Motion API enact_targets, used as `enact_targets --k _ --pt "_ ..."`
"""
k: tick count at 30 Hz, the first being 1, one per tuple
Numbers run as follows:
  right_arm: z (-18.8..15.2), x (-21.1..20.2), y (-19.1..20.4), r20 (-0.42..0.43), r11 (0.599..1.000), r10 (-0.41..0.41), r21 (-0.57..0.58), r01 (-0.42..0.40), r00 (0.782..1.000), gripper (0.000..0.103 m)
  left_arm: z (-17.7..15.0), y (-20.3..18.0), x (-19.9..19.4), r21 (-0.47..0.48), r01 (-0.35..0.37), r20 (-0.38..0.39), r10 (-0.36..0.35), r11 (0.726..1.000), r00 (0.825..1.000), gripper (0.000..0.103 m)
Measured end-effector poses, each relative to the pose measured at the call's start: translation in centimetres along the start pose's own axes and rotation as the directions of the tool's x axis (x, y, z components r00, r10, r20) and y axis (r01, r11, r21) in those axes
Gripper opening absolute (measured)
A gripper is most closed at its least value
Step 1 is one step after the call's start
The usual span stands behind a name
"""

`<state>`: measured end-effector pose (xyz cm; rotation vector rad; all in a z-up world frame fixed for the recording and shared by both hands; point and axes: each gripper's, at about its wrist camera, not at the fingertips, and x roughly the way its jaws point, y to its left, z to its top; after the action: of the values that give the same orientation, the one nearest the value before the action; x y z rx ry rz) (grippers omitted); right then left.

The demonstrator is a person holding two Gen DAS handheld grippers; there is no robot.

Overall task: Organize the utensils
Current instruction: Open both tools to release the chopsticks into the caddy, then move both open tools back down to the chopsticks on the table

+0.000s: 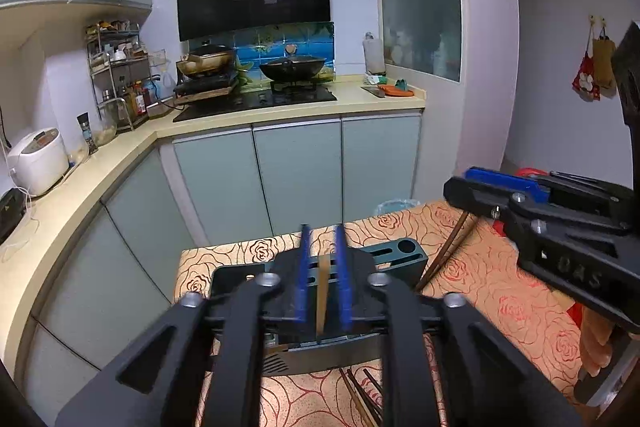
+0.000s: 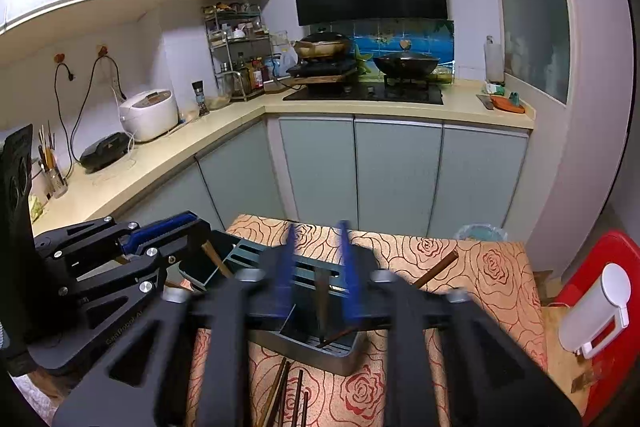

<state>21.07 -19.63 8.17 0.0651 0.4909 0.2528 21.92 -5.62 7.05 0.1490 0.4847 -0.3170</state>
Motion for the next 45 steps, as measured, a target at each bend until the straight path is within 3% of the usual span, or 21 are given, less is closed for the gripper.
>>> enact_targets --k 2,8,15,21,32,37,45 --pt "0.1 -0.4 0.0 0.015 1.0 -0.001 0.007 0.001 1.0 0.044 0.2 0.1 -0.6 -0.004 -0.008 0.018 0.008 1.0 1.0 0.041" --pt "0.3 -2.4 0.2 0.049 1.0 -0.004 -0.01 0.005 0.999 0.047 1.0 0.5 -3.0 -0.024 -0.022 0.072 0.024 0.999 0.997 0.065" --pt "-0.2 -5.8 0.1 0.109 0.999 -0.028 -0.029 0.032 0.994 0.054 0.9 0.3 -6.5 -0.035 -0.02 0.137 0.025 0.999 0.99 0.078" --pt "-1.7 -8.2 -0.1 0.14 0.997 -0.046 -0.055 0.054 0.989 0.054 -1.2 -0.3 -8.4 -0.019 -0.027 0.15 0.029 0.999 0.988 0.08" --pt "-7.9 -10.9 -0.5 0.148 0.99 -0.1 -0.085 0.114 0.984 0.055 -7.6 -0.1 -9.7 -0.048 -0.021 0.086 0.025 0.999 0.996 0.08" --pt "-11.9 -11.3 -0.5 0.123 0.989 -0.111 -0.084 0.122 0.986 0.063 -11.7 -0.2 -10.0 -0.048 -0.022 0.039 0.024 0.999 0.999 0.08" --pt "-18.9 -11.5 -0.8 0.026 0.994 -0.097 -0.038 0.098 0.995 0.063 -19.1 -1.9 -10.2 -0.029 -0.013 -0.052 0.011 1.0 0.999 0.08"
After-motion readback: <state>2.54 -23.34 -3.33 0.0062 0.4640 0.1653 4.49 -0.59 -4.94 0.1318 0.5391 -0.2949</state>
